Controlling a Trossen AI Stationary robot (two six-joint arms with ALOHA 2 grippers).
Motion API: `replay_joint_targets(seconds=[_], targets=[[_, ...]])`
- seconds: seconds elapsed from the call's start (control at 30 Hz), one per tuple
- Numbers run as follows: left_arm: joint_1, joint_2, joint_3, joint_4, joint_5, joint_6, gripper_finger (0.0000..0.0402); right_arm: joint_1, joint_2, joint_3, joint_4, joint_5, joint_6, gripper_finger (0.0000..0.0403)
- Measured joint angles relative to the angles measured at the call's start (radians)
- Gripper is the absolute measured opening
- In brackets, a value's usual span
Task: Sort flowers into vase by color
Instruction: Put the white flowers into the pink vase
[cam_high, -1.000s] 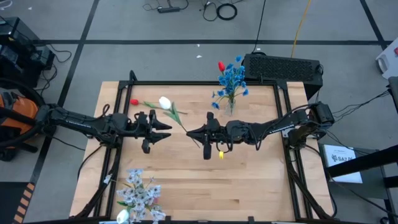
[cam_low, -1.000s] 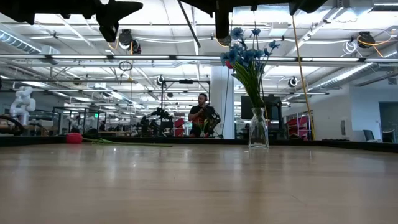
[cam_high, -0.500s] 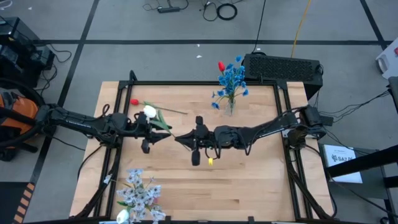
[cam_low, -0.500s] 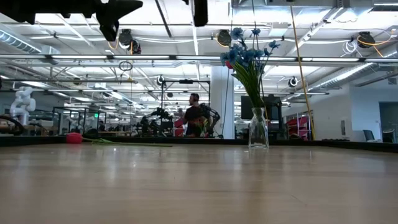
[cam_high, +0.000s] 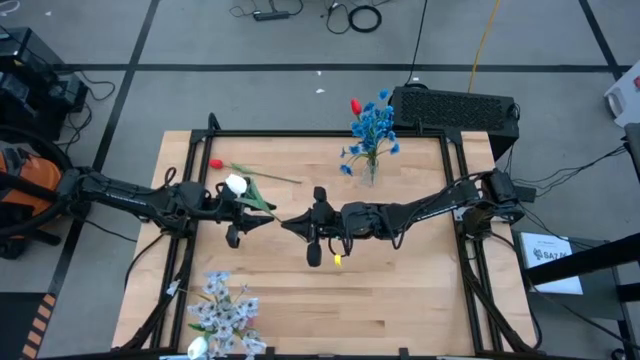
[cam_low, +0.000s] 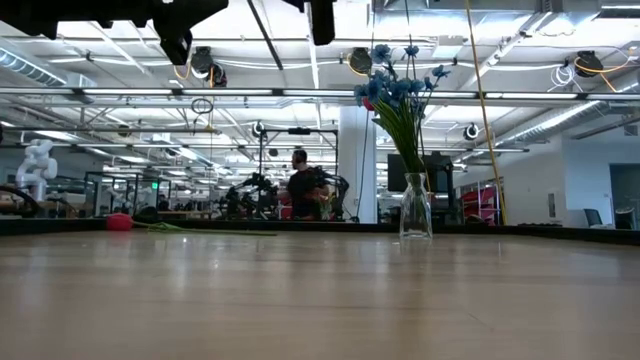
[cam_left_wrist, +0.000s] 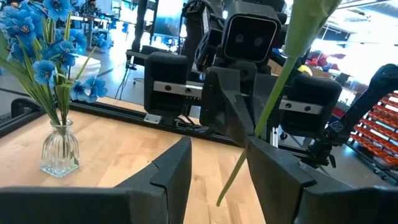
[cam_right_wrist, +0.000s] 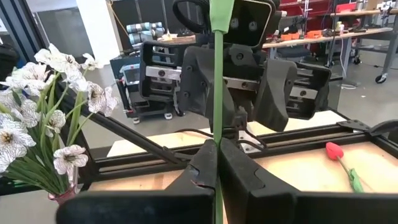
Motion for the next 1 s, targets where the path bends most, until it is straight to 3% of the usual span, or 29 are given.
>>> replay_joint_targets(seconds=[0.63,0.83,1.0], targets=[[-0.002,-0.005,0.001,0.037,0.001,0.007,0.016,-0.002,-0.014,0.0,0.002,-0.002,-0.023,0.0],[-0.05,-0.005,0.001,0.054,0.019,0.008,0.016,-0.002,-0.014,0.0,0.001,-0.002,-0.003,0.0],[-0.093,-0.005,0.001,0.052,-0.057,0.055,0.016,-0.002,-0.014,0.0,-0.01,-0.002,-0.001,0.0]])
